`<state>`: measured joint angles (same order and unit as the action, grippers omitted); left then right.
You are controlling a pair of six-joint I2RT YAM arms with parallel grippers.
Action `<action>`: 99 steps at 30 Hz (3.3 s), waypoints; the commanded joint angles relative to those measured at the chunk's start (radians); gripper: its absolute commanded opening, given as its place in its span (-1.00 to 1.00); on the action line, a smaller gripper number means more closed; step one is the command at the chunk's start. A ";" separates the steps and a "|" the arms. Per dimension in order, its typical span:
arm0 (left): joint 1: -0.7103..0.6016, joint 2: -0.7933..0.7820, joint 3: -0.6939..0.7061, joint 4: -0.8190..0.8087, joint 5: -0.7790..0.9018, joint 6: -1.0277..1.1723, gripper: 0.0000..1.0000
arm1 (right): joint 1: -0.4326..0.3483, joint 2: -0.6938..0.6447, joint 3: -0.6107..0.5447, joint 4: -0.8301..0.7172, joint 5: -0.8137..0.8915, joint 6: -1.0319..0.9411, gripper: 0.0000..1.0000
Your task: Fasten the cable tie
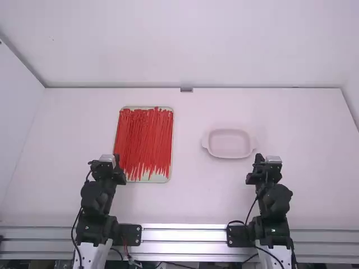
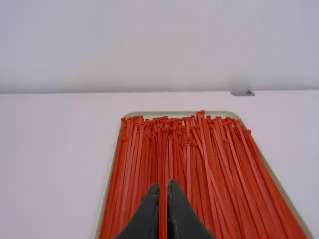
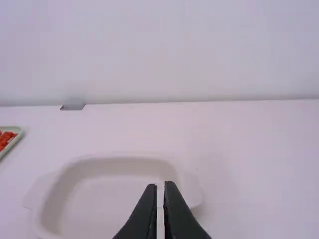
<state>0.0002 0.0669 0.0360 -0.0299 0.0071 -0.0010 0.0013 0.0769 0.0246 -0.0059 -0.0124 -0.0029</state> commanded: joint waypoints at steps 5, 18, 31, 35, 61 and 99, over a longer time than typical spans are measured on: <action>-0.014 0.103 0.102 -0.024 0.031 0.005 -0.71 | 0.026 0.124 0.114 -0.014 0.007 0.008 -0.71; -0.043 0.354 0.241 -0.082 0.072 -0.029 -0.28 | 0.101 0.416 0.304 -0.099 0.003 0.040 -0.27; -0.074 0.658 0.438 -0.158 0.140 -0.052 0.25 | 0.169 0.770 0.538 -0.205 -0.007 0.053 0.26; -0.083 0.738 0.489 -0.156 0.222 -0.066 0.39 | 0.204 0.863 0.599 -0.217 -0.008 0.059 0.39; -0.117 1.070 0.776 -0.315 0.081 -0.160 0.97 | 0.344 1.122 0.855 -0.405 0.013 0.084 0.97; -0.070 1.834 1.450 -0.463 -0.076 -0.216 0.98 | 0.346 1.127 0.842 -0.392 0.013 0.081 0.98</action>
<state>-0.0948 1.8858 1.4528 -0.4938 -0.0570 -0.1925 0.3405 1.1957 0.8516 -0.3992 0.0002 0.0772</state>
